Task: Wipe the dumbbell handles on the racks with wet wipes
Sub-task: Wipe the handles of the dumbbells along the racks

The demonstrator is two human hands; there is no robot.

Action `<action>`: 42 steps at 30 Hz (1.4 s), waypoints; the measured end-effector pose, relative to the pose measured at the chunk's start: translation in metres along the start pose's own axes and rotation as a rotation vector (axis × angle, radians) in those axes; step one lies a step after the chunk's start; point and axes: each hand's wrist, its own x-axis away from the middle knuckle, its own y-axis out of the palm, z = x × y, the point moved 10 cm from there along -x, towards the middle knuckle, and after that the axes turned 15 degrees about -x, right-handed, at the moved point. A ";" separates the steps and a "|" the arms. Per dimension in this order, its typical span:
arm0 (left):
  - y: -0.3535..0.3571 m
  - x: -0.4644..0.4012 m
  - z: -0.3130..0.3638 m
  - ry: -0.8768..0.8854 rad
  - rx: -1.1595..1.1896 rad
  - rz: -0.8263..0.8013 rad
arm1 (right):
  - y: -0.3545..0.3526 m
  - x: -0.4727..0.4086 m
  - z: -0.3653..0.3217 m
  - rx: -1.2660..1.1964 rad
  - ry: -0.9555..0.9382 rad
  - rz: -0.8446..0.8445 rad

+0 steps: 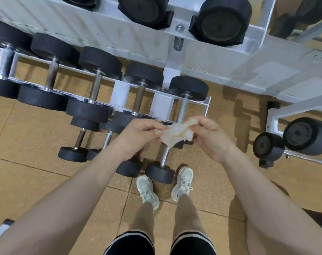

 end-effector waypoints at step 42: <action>0.072 -0.179 -0.140 0.324 -0.871 -0.034 | -0.123 -0.212 0.028 1.573 -0.785 0.163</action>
